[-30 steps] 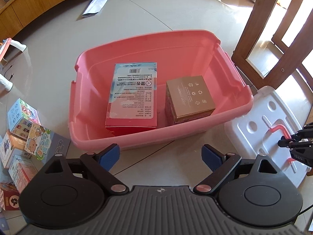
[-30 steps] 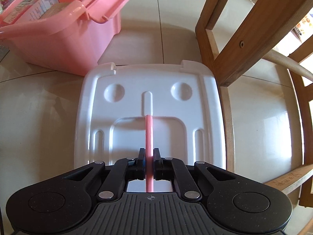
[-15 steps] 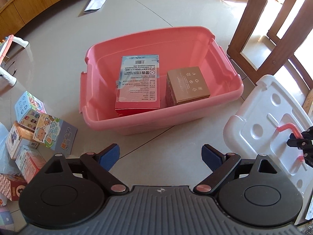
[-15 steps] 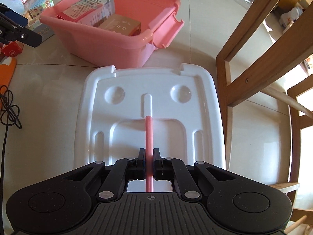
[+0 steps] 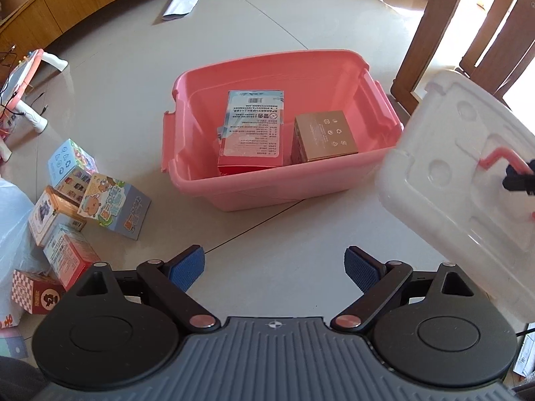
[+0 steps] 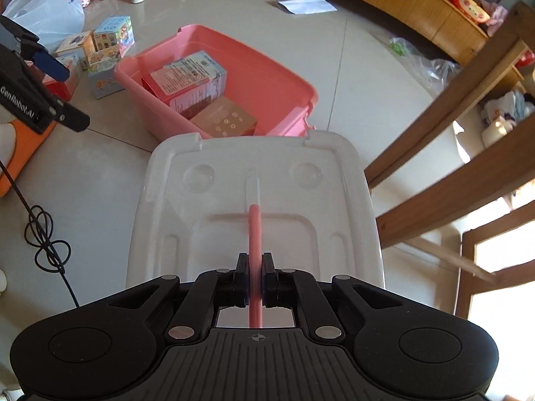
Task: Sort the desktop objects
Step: 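Lift the white lid by its handle with the right tool toward the bin, then close the left tool on the red handle beside the right tool, then carry the white lid with both tools over the pink bin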
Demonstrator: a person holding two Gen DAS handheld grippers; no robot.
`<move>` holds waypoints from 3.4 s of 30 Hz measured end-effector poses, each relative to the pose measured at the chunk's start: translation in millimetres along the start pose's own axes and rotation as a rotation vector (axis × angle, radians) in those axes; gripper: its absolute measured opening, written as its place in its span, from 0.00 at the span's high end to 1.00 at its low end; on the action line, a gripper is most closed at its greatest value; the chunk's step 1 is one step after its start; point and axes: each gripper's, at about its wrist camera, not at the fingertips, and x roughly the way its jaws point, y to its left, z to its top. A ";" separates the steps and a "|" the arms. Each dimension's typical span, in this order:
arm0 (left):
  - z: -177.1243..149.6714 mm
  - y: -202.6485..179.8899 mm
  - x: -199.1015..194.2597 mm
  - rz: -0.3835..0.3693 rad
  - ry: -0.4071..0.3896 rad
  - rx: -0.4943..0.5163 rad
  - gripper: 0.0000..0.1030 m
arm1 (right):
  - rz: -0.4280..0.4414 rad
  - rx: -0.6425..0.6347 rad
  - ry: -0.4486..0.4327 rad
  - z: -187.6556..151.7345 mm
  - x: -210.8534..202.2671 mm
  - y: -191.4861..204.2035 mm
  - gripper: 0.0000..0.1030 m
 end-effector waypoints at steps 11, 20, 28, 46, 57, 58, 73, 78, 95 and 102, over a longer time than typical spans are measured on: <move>5.7 18.9 13.2 -0.027 0.058 -0.059 0.10 | 0.109 -0.341 -0.043 134.0 51.2 24.5 0.95; 25.3 44.9 39.7 -0.034 0.095 -0.131 0.10 | 0.221 -0.513 -0.024 188.1 98.6 37.9 0.94; 30.6 52.4 54.7 -0.057 0.123 -0.180 0.10 | 0.202 -0.671 0.010 221.5 120.6 48.8 0.93; 52.5 63.6 56.5 -0.087 0.063 -0.145 0.10 | 0.216 -0.547 -0.020 208.6 112.8 23.7 0.57; 121.2 36.1 65.3 -0.092 -0.027 0.266 0.32 | 0.257 -0.308 -0.046 164.6 111.6 -17.1 0.68; 125.8 31.7 68.4 -0.080 -0.021 0.309 0.34 | 0.260 -0.303 -0.045 164.5 111.8 -18.4 0.69; 146.5 20.3 106.9 -0.143 -0.037 0.497 0.81 | 0.251 -0.292 -0.014 175.4 126.7 -16.1 0.91; 151.0 33.0 110.1 -0.169 -0.019 0.454 0.89 | 0.240 -0.333 0.007 178.3 125.1 -10.9 0.93; 162.0 53.7 110.3 -0.164 -0.035 0.373 0.89 | 0.141 -0.449 -0.018 191.4 124.9 -0.4 0.92; 156.3 51.2 110.0 -0.157 -0.039 0.355 0.89 | 0.122 -0.464 -0.031 187.8 138.9 2.0 0.91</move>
